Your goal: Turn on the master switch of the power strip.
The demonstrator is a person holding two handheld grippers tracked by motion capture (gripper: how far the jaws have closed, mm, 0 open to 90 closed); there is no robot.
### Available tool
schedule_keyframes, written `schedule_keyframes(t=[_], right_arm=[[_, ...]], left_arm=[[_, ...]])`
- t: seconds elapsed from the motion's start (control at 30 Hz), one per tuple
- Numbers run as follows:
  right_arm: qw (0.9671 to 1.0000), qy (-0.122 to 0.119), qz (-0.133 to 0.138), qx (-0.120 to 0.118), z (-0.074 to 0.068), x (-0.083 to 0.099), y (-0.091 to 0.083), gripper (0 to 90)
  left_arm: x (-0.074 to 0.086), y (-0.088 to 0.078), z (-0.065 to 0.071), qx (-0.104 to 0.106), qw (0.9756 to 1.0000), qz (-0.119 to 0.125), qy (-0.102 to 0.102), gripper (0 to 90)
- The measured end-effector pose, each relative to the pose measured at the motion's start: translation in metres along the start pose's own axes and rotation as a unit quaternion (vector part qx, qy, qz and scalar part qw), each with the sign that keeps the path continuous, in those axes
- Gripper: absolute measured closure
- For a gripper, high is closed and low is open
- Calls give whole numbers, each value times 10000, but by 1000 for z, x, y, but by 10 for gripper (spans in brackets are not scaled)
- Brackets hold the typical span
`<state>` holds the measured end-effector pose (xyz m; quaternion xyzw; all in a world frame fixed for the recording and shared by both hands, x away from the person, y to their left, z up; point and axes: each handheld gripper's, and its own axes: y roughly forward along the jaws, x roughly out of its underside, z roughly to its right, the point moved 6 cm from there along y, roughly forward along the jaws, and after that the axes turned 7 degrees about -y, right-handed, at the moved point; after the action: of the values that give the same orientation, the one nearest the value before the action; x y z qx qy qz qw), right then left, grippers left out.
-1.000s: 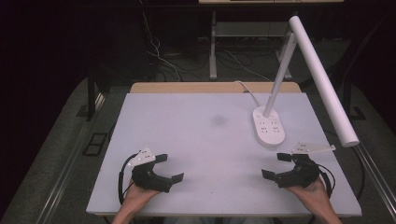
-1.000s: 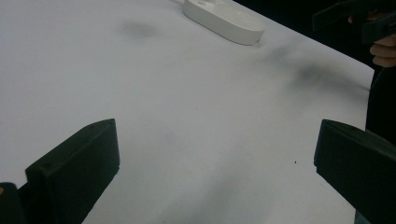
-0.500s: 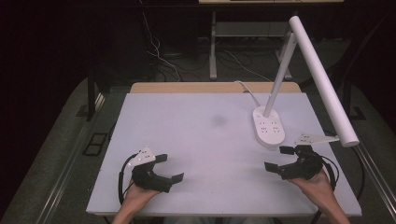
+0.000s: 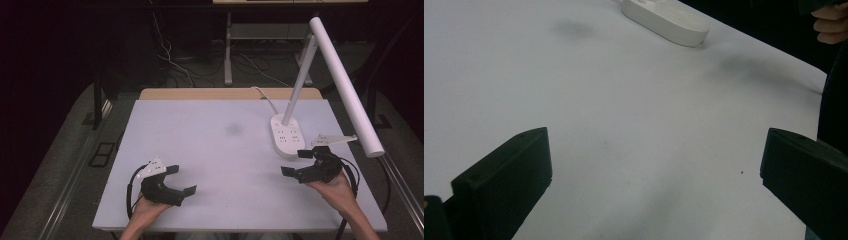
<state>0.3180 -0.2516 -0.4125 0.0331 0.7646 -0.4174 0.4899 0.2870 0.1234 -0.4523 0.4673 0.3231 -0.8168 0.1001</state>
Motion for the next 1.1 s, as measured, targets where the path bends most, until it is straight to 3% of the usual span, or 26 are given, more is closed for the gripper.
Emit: schedule_keyframes(t=[0.3,1.1], right_arm=[[9999,-101,-75,77,6,-13,5,1],[9994,-98,-276,205,25,-31,20,1]], left_arm=[[0,0,0,-15,10000,26,-13,0],[0,-1,-2,-46,10000,32,-28,0]])
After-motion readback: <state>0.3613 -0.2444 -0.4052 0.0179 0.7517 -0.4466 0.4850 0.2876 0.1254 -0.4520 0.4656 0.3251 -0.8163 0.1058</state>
